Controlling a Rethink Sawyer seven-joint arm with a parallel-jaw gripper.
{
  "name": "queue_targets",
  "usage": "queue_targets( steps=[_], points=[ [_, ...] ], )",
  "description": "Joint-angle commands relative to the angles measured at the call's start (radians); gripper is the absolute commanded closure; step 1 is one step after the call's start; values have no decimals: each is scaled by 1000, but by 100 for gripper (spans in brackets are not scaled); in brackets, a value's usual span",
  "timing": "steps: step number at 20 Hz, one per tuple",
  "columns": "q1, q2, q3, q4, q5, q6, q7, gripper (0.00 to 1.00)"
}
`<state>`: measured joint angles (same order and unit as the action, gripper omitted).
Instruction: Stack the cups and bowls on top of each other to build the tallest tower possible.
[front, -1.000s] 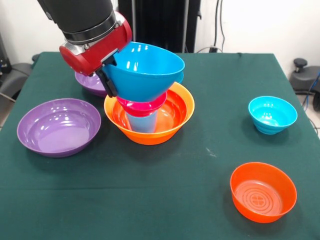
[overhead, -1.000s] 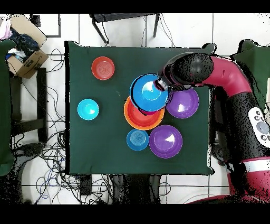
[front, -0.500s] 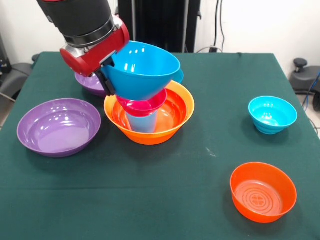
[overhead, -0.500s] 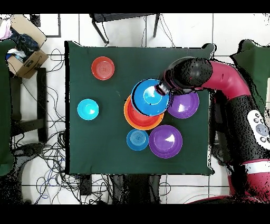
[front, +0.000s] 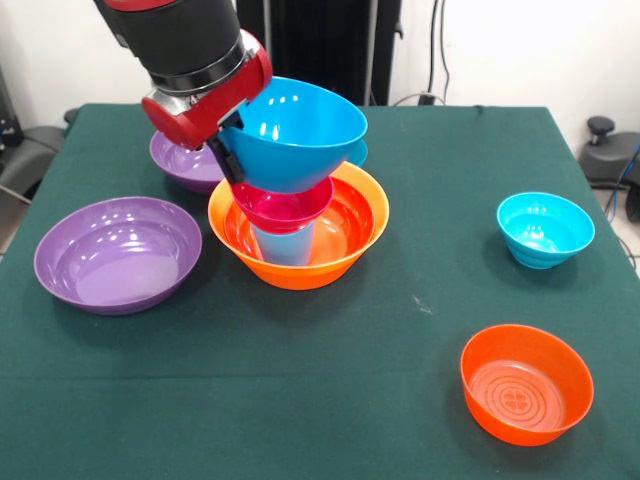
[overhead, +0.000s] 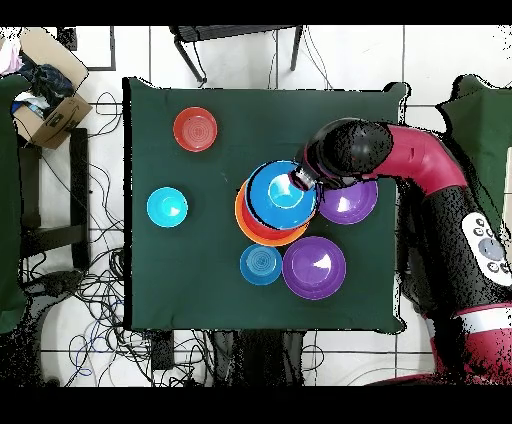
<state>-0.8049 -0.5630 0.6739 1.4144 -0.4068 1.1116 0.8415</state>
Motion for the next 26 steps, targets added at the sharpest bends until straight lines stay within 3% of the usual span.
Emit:
queue_targets(
  steps=[1, 26],
  points=[
    [33, -19, -58, 62, -49, -76, 85, 100],
    [45, 7, -74, 41, -59, -80, 96, 100]
  ],
)
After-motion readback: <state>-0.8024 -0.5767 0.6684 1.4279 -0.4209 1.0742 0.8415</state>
